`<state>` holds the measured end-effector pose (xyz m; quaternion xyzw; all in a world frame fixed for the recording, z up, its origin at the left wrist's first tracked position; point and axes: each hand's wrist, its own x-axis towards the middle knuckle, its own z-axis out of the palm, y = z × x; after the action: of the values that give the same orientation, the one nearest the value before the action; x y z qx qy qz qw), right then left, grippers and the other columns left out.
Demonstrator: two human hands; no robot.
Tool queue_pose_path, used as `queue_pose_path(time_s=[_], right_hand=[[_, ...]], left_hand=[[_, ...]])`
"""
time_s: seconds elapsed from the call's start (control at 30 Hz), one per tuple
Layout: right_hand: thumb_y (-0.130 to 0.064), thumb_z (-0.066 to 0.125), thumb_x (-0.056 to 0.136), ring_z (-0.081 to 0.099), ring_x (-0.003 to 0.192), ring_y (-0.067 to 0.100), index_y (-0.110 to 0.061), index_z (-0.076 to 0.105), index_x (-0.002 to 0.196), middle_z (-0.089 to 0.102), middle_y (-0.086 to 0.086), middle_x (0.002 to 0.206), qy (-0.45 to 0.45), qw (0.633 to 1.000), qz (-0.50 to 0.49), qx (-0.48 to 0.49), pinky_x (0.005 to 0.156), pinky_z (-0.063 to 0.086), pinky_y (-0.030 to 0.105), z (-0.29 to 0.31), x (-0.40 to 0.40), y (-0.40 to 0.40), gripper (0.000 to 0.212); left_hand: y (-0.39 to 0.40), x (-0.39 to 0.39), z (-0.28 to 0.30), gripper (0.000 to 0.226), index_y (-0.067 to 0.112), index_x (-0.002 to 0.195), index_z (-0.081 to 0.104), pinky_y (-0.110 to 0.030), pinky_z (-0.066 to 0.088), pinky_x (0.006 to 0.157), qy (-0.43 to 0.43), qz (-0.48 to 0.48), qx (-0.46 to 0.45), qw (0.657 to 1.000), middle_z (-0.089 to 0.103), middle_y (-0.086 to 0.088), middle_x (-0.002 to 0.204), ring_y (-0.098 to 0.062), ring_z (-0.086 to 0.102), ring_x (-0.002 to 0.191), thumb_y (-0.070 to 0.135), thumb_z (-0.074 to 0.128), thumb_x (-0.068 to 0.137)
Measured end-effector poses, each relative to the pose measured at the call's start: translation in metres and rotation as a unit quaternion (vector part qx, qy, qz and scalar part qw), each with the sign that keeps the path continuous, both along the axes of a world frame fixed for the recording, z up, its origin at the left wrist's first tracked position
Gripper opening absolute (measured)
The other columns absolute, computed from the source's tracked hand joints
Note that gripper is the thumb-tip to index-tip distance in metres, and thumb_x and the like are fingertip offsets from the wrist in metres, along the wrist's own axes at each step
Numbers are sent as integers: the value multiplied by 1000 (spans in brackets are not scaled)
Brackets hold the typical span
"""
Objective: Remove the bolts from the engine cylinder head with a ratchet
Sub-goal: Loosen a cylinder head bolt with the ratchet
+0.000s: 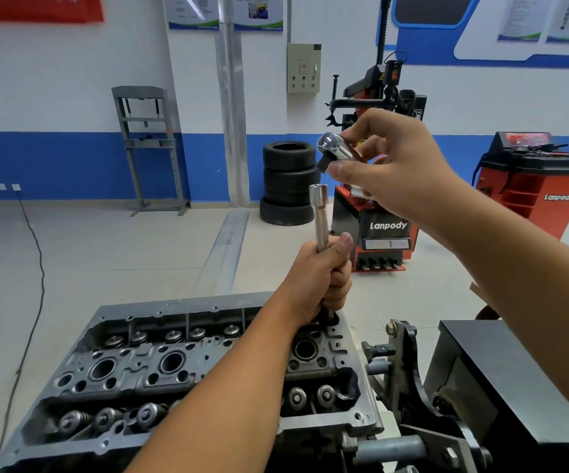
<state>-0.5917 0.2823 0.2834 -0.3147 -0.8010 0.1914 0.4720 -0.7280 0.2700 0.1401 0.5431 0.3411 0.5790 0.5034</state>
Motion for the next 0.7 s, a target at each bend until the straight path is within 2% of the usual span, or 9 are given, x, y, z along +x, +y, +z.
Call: queue_pose_path(time_s=[0.13,0.23,0.33,0.4,0.53,0.63,0.7], right_hand=[[-29,85,85,68,71,22,-36,61,89,71,3,83,11,1000,-5,9,79,62,54,-1,0,0,25],[-28,86,84,66,67,24,-30,64,93,72,8,82,19,1000,-8,-1,76,60,56,-5,0,2,24],[-27,86,84,70,72,33,-26,64,96,72,8,83,17,1000,-4,-3,76,60,57,-7,0,4,25],[-26,86,85,69,73,32,-25,65,98,72,8,84,1,1000,3,-4,77,60,56,-6,-1,4,25],[-26,83,87,59,64,12,-27,64,97,72,6,90,-59,998,14,14,73,59,46,3,0,4,21],[-25,84,86,55,57,1,-36,61,90,69,1,91,-98,995,0,29,55,53,27,8,0,2,26],[-25,85,85,59,61,4,-36,62,90,67,-3,89,-100,994,-19,27,56,51,27,8,1,2,26]], left_hand=[[-1,1,-4,54,23,60,40,-22,25,43,-16,55,16,998,30,0,52,-14,27,41,46,52,107],[-5,0,-3,52,21,63,40,-23,24,44,5,12,34,999,30,-2,53,-15,27,42,47,54,105],[-7,1,0,51,21,63,40,-26,20,44,33,-21,28,999,28,-3,55,-16,24,44,45,54,106],[-8,2,4,50,22,64,39,-25,21,44,43,-33,10,998,30,-1,54,-15,24,44,42,52,107],[-8,9,8,48,22,65,38,-27,15,45,85,-34,-3,996,29,-2,56,-14,22,46,36,51,110],[-7,22,5,48,21,64,41,-21,19,42,92,24,4,995,32,1,52,-13,24,41,32,52,110],[-6,24,3,49,19,63,42,-19,23,40,65,62,4,996,35,4,48,-12,27,38,33,53,109]])
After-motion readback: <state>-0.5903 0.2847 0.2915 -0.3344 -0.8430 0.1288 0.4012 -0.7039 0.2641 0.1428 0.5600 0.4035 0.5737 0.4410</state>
